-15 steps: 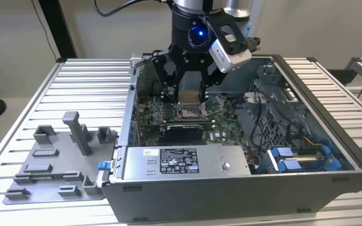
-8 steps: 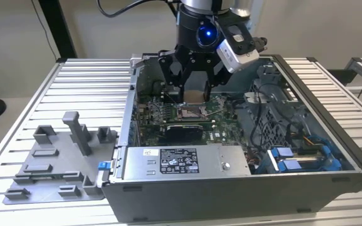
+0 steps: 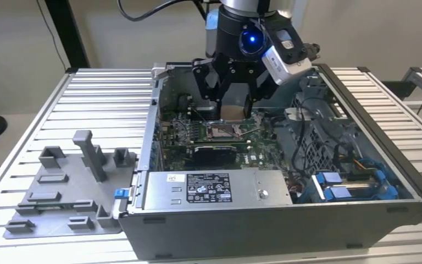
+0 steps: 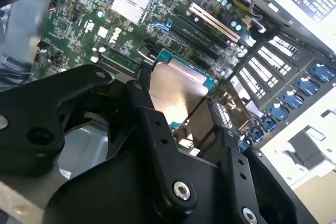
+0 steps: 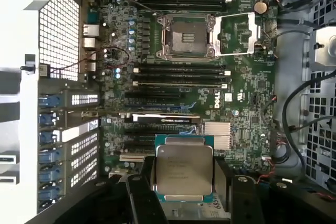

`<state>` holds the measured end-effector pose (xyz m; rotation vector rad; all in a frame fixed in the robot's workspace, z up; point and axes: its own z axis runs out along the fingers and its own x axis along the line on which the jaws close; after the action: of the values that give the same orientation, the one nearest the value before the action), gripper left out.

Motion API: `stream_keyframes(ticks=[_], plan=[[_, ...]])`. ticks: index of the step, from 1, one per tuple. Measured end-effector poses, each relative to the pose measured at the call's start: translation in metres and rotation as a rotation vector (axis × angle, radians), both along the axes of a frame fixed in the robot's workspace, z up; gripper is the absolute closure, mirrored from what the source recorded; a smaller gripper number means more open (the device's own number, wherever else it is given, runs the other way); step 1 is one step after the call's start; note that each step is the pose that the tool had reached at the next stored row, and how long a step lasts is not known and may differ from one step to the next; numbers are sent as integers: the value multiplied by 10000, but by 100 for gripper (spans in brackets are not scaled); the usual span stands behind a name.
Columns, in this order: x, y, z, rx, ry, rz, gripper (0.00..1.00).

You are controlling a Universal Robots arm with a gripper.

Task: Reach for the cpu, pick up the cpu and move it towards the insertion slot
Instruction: 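Pick up the cpu and move it towards the insertion slot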

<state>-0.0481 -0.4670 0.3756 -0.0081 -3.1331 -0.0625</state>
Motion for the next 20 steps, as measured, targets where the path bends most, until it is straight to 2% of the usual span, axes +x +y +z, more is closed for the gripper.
stream_keyframes(ticks=[13,20], plan=[[114,0,0,0,0,0,100],[125,0,0,0,0,0,100]])
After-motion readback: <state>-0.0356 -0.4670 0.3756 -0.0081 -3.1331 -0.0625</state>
